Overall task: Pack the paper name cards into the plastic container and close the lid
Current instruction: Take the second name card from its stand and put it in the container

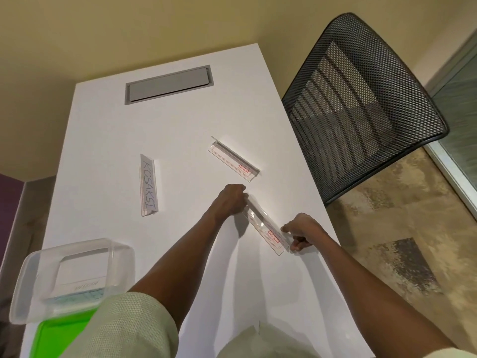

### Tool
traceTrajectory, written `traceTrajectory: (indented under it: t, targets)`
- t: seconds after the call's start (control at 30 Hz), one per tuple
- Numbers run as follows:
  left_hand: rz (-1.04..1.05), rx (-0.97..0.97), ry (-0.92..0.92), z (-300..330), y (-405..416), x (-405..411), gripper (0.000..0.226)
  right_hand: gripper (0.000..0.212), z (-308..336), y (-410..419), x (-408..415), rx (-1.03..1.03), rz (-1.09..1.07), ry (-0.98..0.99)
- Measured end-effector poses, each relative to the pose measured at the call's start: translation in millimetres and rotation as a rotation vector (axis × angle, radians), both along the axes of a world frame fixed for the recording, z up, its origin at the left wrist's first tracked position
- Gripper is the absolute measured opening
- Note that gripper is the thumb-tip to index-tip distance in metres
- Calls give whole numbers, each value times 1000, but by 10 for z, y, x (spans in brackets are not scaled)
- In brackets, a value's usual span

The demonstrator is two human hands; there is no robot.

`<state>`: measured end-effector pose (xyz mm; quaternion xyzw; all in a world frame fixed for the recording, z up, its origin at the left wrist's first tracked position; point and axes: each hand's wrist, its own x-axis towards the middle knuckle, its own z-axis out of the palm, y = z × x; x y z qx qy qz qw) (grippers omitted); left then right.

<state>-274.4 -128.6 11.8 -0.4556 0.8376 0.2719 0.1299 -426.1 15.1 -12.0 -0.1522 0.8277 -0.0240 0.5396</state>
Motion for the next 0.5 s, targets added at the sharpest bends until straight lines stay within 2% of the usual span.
traceTrajectory:
  t: [0.17, 0.3, 0.5]
  targets:
    - [36, 22, 11, -20, 11, -22, 41, 26, -46, 9, -31, 9, -11, -34]
    - [6, -32, 29, 32, 34, -27, 23, 26, -30, 23, -49, 28, -1, -64]
    - [141, -69, 134, 149, 18, 91, 25, 22, 87, -18, -49, 48, 31, -86]
